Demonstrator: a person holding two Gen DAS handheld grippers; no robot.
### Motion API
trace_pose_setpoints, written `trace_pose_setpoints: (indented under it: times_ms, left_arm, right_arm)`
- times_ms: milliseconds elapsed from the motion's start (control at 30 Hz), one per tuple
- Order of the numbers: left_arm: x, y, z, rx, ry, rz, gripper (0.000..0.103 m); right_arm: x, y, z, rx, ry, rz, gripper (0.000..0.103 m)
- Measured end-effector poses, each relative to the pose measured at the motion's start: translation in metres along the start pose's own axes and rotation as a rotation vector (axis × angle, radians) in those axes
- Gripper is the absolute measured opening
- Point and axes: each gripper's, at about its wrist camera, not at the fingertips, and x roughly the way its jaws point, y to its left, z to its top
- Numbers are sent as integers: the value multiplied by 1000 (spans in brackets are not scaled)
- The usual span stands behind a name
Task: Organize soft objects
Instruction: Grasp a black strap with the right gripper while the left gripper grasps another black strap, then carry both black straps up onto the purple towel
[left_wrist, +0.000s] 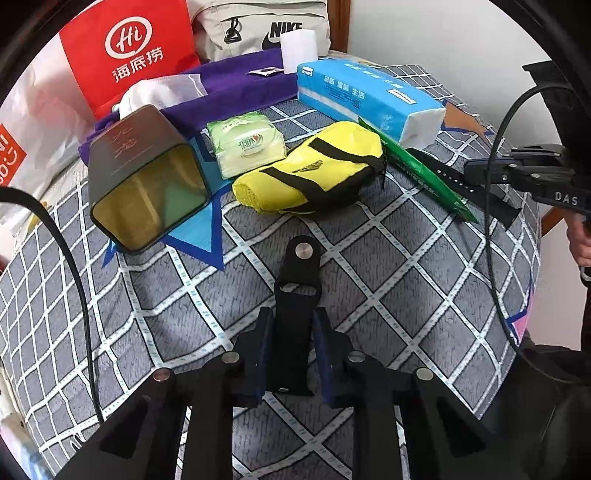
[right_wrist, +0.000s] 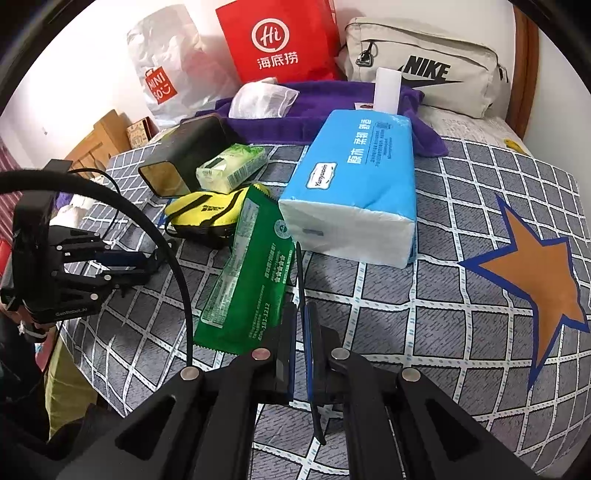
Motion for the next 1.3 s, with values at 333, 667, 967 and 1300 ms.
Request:
trace_pose_setpoints:
  times_ms: [333,667,967,1300]
  left_arm:
    - [3,-3,2,-4,5,7,28]
    - [-2,-5,-4,0,6,27,24]
    - [-4,-1,-1,-33,22,17,21]
    - [-33,12,9,-116,-50,-10,20]
  right_arm:
    - [21,-4,2,7,46,-1,8]
    - [37,1,4,-34,75,-1,5]
    - [30,3,6,-36,38,-6,3]
    - [-12,6,26,-56,-46,9,3]
